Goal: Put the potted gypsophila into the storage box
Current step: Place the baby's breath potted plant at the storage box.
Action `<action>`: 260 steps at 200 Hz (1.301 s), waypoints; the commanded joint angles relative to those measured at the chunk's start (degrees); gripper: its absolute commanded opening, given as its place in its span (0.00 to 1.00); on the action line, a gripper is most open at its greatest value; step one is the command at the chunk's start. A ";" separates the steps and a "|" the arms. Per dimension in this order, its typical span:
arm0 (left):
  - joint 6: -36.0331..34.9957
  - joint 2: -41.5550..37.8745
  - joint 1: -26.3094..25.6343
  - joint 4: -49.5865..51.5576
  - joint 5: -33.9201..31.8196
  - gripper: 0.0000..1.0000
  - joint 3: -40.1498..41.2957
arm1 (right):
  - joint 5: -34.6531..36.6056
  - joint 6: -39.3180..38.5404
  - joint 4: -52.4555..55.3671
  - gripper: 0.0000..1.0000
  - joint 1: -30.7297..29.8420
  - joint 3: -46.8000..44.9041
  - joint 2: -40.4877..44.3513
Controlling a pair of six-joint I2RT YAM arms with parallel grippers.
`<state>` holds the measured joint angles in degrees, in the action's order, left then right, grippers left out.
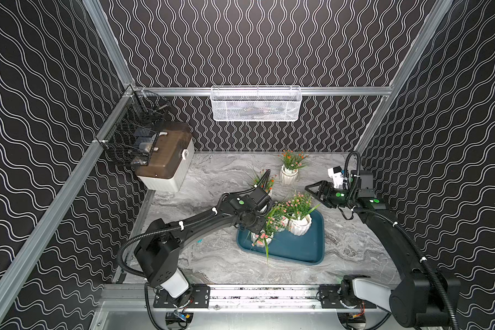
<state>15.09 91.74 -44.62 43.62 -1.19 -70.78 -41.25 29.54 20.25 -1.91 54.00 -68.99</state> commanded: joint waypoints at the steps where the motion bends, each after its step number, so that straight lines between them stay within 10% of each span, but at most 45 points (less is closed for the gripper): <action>1: 0.49 -0.45 0.57 -0.49 -1.01 0.00 0.36 | -0.50 0.34 -1.89 0.69 -0.02 -0.21 0.28; 123: 0.57 -0.16 1.38 0.15 -3.89 0.00 1.78 | -0.97 0.70 -2.41 0.70 -0.02 -0.49 0.59; 260: 0.32 -0.43 1.55 1.88 -6.28 0.25 0.82 | -1.02 0.43 -2.14 0.70 -0.02 -0.30 0.40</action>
<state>15.09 92.09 -43.13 44.97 -6.13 -69.41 -41.63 30.00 19.42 -1.91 53.60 -68.71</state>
